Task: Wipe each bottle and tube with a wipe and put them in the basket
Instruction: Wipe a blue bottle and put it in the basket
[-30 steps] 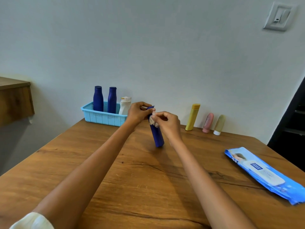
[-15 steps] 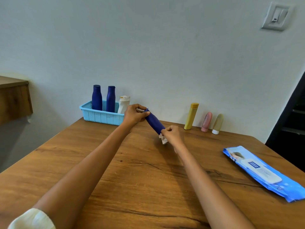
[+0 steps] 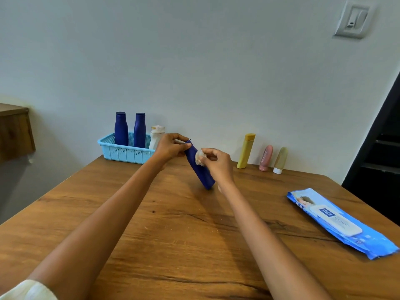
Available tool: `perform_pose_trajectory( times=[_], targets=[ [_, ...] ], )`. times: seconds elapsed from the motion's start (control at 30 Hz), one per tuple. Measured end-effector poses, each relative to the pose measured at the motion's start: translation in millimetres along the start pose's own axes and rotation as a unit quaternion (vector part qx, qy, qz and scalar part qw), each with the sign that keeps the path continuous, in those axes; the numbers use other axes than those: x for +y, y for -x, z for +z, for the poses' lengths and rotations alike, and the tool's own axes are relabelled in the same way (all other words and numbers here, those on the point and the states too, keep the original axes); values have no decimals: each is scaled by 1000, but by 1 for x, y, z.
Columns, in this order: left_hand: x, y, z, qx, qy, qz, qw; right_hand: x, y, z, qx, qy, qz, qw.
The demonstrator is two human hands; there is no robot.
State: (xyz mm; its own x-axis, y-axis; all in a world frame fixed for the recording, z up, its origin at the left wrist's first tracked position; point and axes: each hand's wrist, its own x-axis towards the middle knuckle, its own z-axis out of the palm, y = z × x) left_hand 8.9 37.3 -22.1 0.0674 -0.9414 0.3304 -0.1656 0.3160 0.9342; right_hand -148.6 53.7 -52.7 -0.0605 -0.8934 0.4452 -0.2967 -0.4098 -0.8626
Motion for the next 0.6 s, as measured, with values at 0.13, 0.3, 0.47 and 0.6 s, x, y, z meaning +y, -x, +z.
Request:
perform_pose_trajectory(
  times=[0.13,0.3,0.47,0.6],
  targets=[
    [-6,1,-4,14,1,-22,1000,11,8,-2,-25,74,-9,997],
    [-6,2,-3,22,-1,-28,999,26,8,-17,-3,147,83,986],
    [-4,2,0,12,3,-12,1000,11,5,-9,-11,113,22,993],
    [-2,1,-1,-4,3,9,1000,-1,4,-1,-43,78,-7,996]
  ],
)
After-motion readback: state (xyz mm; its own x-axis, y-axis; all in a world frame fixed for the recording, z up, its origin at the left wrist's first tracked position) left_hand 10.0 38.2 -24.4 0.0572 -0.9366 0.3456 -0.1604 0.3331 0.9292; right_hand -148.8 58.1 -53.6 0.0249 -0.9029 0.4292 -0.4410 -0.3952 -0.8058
